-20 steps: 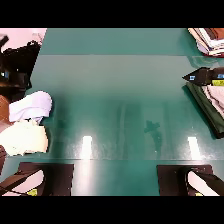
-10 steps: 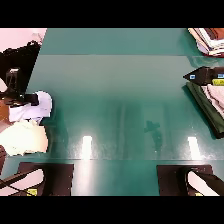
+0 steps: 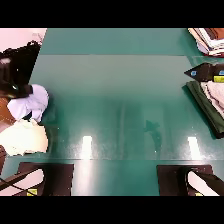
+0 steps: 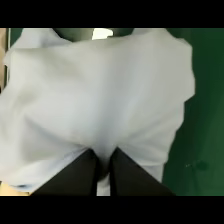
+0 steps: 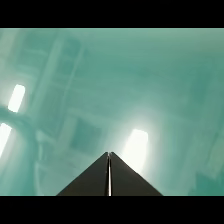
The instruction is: Fold the shirts.
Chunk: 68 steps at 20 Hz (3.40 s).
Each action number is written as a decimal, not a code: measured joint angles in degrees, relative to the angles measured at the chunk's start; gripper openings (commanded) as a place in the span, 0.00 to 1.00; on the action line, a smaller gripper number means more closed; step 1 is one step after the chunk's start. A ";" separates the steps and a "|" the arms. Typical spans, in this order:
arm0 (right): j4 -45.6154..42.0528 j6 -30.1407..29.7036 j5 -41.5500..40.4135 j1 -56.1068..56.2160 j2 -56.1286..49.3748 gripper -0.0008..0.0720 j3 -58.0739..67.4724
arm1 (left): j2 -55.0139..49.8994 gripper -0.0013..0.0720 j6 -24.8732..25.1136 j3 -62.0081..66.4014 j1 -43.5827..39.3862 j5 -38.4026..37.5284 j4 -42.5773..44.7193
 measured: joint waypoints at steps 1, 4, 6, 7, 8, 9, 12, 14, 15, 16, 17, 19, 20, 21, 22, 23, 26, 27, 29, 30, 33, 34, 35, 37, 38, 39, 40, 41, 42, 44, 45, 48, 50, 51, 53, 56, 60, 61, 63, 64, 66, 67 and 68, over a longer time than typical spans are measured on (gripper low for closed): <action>0.35 -0.02 -0.28 0.00 0.00 0.04 1.31 | 1.92 0.05 0.02 3.06 -0.02 -1.22 -1.64; 0.90 -0.02 -1.44 0.02 0.00 0.03 6.84 | 8.68 0.05 1.66 14.12 -0.33 -5.18 -9.29; 1.11 -0.02 -2.58 0.02 0.00 0.03 10.62 | 12.52 0.05 2.47 21.35 -2.05 -6.97 -12.70; 1.16 -0.02 -3.21 0.02 0.02 0.03 12.41 | 13.75 0.05 2.69 24.52 -3.50 -7.74 -13.70; 1.18 -0.02 -3.67 0.02 0.00 0.03 13.88 | 14.58 0.05 2.86 27.50 -5.55 -8.50 -14.49; 1.20 -0.02 -3.91 0.02 0.02 0.03 15.19 | 15.17 0.05 2.95 29.79 -8.02 -9.33 -14.99; 1.29 -0.04 -4.20 0.02 0.02 0.03 18.01 | 14.84 0.05 2.54 32.35 -16.52 -10.93 -15.61; 1.29 -0.07 -4.07 0.02 0.02 0.03 18.86 | 12.98 0.05 1.42 31.54 -22.62 -12.31 -15.56; 1.29 -0.07 -3.65 0.02 0.02 0.03 19.10 | 11.69 0.05 1.03 30.58 -25.68 -13.07 -15.63; 1.31 -0.09 -3.28 0.02 0.04 0.03 19.26 | 10.08 0.05 0.72 29.22 -29.00 -14.01 -15.63; 1.31 -0.09 -3.06 0.02 0.02 0.04 19.41 | 8.44 0.05 0.39 27.78 -32.06 -14.60 -15.61; 1.31 -0.09 -2.19 0.02 0.02 0.03 19.58 | 4.83 0.23 0.17 24.57 -38.27 -15.17 -15.87; 1.31 -0.11 -1.86 0.02 0.02 0.03 19.63 | 2.80 0.69 0.09 22.91 -41.22 -15.10 -16.00; 1.31 -0.11 -1.38 0.02 0.02 0.04 19.67 | 0.98 0.85 0.02 21.53 -43.74 -14.58 -16.15; 1.31 -0.11 -0.92 0.02 0.02 0.04 19.69 | -0.94 0.86 -0.02 20.22 -46.14 -13.99 -16.52; 1.31 -0.11 -0.61 0.02 0.04 0.03 19.71 | -2.75 0.86 0.00 19.28 -47.93 -13.14 -16.55; 1.29 -0.09 0.50 0.02 0.04 0.03 19.71 | -6.51 0.86 1.01 17.73 -50.42 -9.55 -15.54; 1.29 -0.09 0.96 0.02 0.04 0.03 19.71 | -7.19 0.86 1.36 17.46 -49.99 -8.04 -14.32; 1.29 -0.09 1.62 0.02 0.04 0.04 19.71 | -8.33 0.86 1.38 17.18 -47.43 -5.33 -13.00; 1.29 -0.09 2.05 0.02 0.04 0.03 19.71 | -9.05 0.86 1.38 17.03 -45.35 -4.28 -12.48; 1.29 -0.09 2.86 0.02 0.04 0.04 19.71 | -12.63 0.86 1.55 16.83 -38.64 -3.91 -13.88; 1.29 -0.09 3.08 0.02 0.04 0.04 19.71 | -14.32 0.86 1.99 16.81 -36.50 -4.70 -15.04; 1.29 -0.09 3.19 0.02 0.04 0.04 19.71 | -16.13 0.86 2.64 16.76 -34.64 -5.77 -16.13; 1.29 -0.09 3.37 0.02 0.04 0.03 19.71 | -19.58 0.86 4.35 16.76 -32.39 -8.22 -18.18; 1.29 -0.07 3.43 0.02 0.04 0.03 19.71 | -21.38 0.86 5.22 16.76 -31.58 -9.44 -18.91; 1.27 -0.07 3.45 0.02 0.04 0.03 19.65 | -23.04 0.86 5.92 16.76 -31.01 -10.38 -19.39; 1.29 -0.07 3.52 0.02 0.04 0.04 19.41 | -24.37 0.86 6.38 16.74 -30.64 -11.08 -20.00; 1.29 -0.07 3.56 0.02 0.04 0.04 18.91 | -25.53 0.86 6.78 16.61 -30.36 -11.47 -20.39; 1.29 -0.04 3.56 0.02 0.04 0.03 18.03 | -26.34 0.86 7.06 16.39 -30.16 -11.67 -20.87; 1.27 0.52 3.54 0.02 0.04 0.03 15.15 | -27.50 0.86 7.69 15.67 -29.94 -11.69 -21.88; 1.25 0.98 3.41 0.02 0.04 0.04 13.11 | -27.85 0.86 8.26 15.26 -29.86 -11.69 -22.38; 1.18 1.64 2.43 0.02 0.02 0.04 5.20 | -28.44 0.18 9.88 14.01 -29.73 -11.63 -23.87; 1.11 1.81 1.66 0.02 0.00 0.04 -0.87 | -28.52 0.06 10.69 13.64 -29.70 -11.39 -24.35; 1.14 1.88 1.18 0.04 0.00 0.23 -4.37 | -28.55 0.05 10.88 13.60 -29.66 -11.23 -24.57; 1.14 1.99 0.55 0.52 -0.13 0.54 -11.30 | -28.57 0.05 11.26 13.94 -29.64 -11.02 -24.72; 1.22 2.14 -0.48 3.41 -2.29 0.54 -20.76 | -28.57 0.05 11.52 15.34 -29.64 -10.91 -25.07; 3.85 2.21 -5.86 11.47 -9.16 0.54 -28.37 | -28.57 0.05 11.69 16.85 -29.64 -10.84 -25.53; 4.57 2.21 -7.69 13.53 -11.19 0.54 -29.05 | -28.59 0.05 11.72 17.00 -29.64 -10.82 -25.57; 5.99 2.19 -10.80 17.25 -15.47 0.54 -29.18 | -28.59 0.05 11.78 17.25 -29.64 -10.91 -25.62; 6.36 2.19 -11.67 18.73 -17.46 0.52 -28.68 | -28.59 0.05 11.80 17.29 -29.64 -10.93 -25.66; 6.82 2.14 -13.27 21.09 -21.14 0.19 -26.91 | -28.59 0.05 11.82 17.38 -29.64 -11.02 -25.73; 6.91 2.05 -13.66 21.86 -22.45 0.05 -25.97 | -28.59 0.05 11.82 17.42 -29.64 -11.04 -25.73; 6.91 1.92 -13.88 22.43 -23.47 0.03 -24.92 | -28.48 0.05 11.82 17.53 -29.64 -11.17 -25.73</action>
